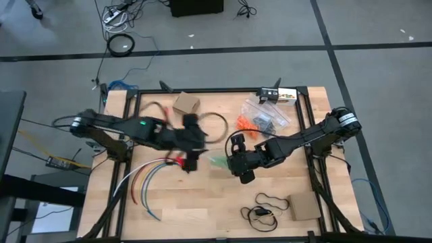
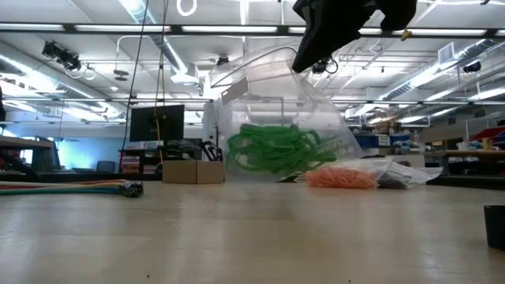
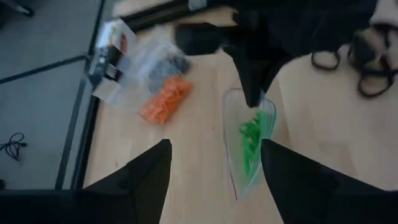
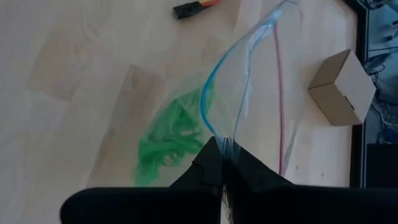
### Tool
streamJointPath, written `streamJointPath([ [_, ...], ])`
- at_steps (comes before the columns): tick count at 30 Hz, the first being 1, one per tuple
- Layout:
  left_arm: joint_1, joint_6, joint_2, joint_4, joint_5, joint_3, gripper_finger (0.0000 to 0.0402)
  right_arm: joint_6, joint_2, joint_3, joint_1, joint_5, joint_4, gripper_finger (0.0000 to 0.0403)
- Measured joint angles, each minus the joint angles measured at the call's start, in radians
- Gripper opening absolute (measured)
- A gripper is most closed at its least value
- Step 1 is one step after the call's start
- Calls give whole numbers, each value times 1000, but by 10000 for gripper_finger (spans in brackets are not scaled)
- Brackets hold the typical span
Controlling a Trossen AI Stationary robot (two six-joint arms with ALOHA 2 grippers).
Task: Sort rubber bands
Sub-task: Close the transparent zip bag
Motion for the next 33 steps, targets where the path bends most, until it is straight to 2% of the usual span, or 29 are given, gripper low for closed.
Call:
streamJointPath([
  [3, -2, -21, -116, 60, 0, -98, 252, 0, 0, 0, 0, 0, 13, 0],
  [7, -2, -46, -299, 280, 1, -371, 245, -9, 0, 0, 0, 0, 53, 0],
  [10, -2, -80, -446, 566, 36, -640, 240, -22, 0, 0, 0, 5, 87, 0],
  [13, -2, -121, -542, 901, 66, -913, 237, -46, 0, 0, 0, 5, 126, 0],
  [16, 4, -157, -581, 1212, 68, -1142, 236, -57, 0, 0, 0, 6, 151, 0],
  [20, 13, -219, -567, 1562, 64, -1368, 236, -57, 0, 0, -5, 6, 153, 0],
  [24, 13, -248, -525, 1846, 57, -1490, 236, -56, 0, 0, -20, 6, 158, 0],
  [33, 19, -247, -345, 1901, 56, -1462, 236, -54, 0, 0, -43, -1, 216, 0],
])
